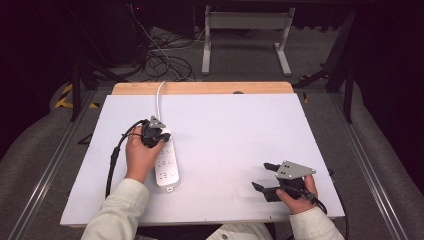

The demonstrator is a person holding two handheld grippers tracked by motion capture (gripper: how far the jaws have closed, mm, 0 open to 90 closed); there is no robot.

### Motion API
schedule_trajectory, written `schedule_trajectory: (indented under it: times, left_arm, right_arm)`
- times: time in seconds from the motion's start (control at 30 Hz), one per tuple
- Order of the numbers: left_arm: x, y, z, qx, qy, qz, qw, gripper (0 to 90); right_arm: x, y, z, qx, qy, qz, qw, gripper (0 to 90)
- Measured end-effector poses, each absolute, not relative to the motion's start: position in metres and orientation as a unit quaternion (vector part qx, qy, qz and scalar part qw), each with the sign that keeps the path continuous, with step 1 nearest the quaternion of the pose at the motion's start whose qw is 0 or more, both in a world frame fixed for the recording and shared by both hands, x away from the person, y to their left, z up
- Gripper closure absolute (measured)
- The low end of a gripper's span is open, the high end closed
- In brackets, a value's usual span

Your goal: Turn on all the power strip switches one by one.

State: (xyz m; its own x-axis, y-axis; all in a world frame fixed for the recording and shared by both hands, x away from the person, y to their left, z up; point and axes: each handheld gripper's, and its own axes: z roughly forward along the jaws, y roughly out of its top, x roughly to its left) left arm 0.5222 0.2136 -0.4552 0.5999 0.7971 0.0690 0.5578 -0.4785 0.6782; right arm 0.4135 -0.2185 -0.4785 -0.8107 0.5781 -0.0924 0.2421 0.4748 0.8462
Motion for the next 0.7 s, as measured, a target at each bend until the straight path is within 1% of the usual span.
schedule_trajectory:
  times: [0.7]
  left_arm:
    - [0.5217,0.2144,-0.4563,0.834,0.415,0.185,0.313,90.0]
  right_arm:
    - [0.4125,-0.2174,-0.479,0.242,0.84,0.449,0.185,23.1]
